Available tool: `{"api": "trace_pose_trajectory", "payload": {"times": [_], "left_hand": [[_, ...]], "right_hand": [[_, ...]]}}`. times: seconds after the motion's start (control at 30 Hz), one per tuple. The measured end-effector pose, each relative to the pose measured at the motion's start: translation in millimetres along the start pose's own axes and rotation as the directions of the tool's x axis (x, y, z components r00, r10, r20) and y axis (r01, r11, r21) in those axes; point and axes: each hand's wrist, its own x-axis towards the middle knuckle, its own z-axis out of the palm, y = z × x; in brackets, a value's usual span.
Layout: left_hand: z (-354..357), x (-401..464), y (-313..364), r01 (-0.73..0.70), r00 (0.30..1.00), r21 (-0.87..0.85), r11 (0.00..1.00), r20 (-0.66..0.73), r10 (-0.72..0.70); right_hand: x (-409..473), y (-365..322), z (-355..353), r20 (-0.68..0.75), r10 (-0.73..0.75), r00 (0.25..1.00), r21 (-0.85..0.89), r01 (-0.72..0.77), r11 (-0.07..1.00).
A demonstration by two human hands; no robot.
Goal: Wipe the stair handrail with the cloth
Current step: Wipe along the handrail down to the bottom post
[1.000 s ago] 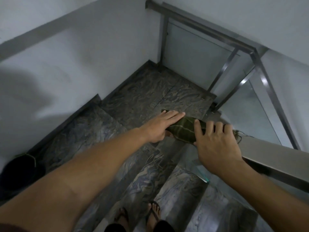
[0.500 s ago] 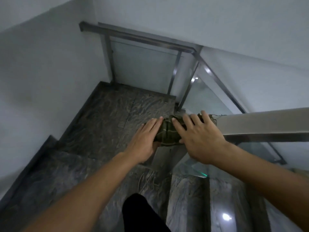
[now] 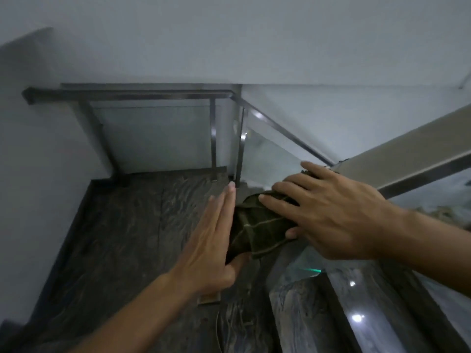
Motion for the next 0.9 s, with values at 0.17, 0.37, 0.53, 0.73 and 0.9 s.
{"api": "trace_pose_trajectory", "payload": {"times": [0.17, 0.37, 0.53, 0.73, 0.9], "left_hand": [[7, 13, -21, -0.340, 0.940, -0.030, 0.940, -0.042, 0.338], [35, 24, -44, -0.501, 0.823, 0.215, 0.838, -0.182, 0.538], [25, 34, -70, -0.638, 0.692, 0.479, 0.603, 0.012, 0.722], [27, 24, -60, -0.630, 0.776, -0.157, 0.760, -0.130, 0.617], [21, 31, -72, -0.652, 0.731, -0.310, 0.691, -0.017, 0.682]], "right_hand": [[-4, -12, -2, -0.044, 0.089, 0.995, -0.028, -0.090, 0.995], [-18, -44, 0, -0.135, 0.355, 0.925, 0.073, -0.348, 0.935], [-11, -70, -7, -0.034, 0.581, 0.814, 0.117, -0.574, 0.811], [14, -85, -18, 0.072, 0.778, 0.624, 0.083, -0.781, 0.619], [38, -94, -20, 0.145, 0.892, 0.429, 0.034, -0.903, 0.429]]}}
